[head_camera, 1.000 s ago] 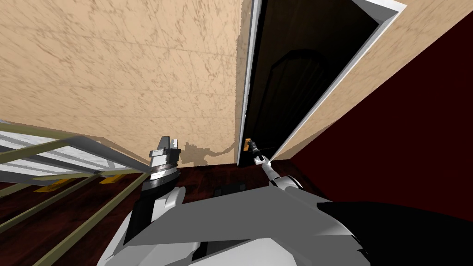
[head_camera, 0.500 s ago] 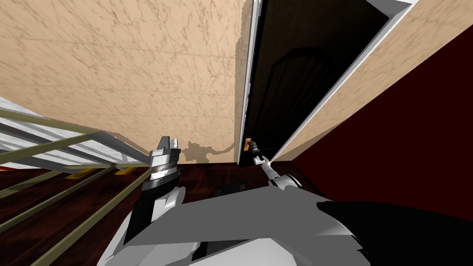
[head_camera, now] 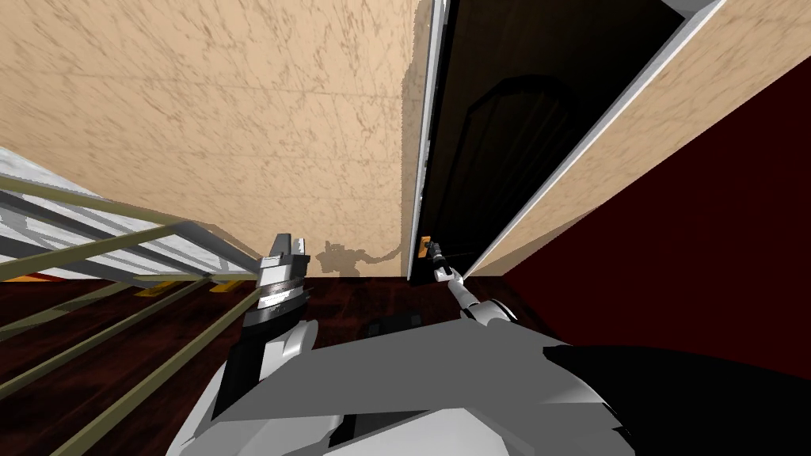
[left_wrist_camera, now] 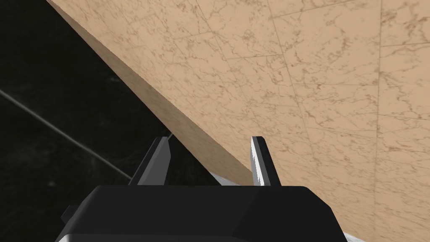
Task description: Pull the door open
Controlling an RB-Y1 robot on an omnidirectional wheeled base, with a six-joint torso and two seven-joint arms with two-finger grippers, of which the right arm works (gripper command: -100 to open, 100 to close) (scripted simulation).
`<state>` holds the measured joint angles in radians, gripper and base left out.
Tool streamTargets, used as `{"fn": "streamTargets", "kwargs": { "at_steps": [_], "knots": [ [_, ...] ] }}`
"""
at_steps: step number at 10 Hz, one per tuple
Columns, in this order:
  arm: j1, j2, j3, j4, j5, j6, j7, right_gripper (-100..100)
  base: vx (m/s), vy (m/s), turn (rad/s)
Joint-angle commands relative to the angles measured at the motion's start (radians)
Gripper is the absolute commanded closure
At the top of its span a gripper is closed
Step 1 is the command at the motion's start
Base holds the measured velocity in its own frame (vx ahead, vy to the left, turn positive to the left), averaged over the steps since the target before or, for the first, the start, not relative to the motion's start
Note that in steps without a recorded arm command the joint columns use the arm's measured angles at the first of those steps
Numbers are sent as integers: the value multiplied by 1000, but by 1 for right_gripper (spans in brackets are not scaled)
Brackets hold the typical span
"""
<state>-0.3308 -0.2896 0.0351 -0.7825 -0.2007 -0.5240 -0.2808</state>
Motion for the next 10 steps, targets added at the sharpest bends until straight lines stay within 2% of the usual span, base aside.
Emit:
{"fn": "streamTargets", "kwargs": {
  "at_steps": [1, 3, 5, 8, 9, 10],
  "knots": [
    [-9, 9, 22, -7, -33, -4, -50, 100, -53, -40, 108],
    [-9, 9, 22, -7, -33, -4, -54, 100, -38, -20, 40],
    [-14, 7, 35, -2, -96, -1, -122, 100, -53, -36, 106],
    [-14, 7, 35, -2, -96, -1, -138, 100, -28, -22, 19],
    [-17, 7, 41, 1, -127, 1, -179, 100, -36, -15, 67],
    [-17, 7, 41, 1, -127, 1, -179, 100, -38, -29, 68]
  ]
}}
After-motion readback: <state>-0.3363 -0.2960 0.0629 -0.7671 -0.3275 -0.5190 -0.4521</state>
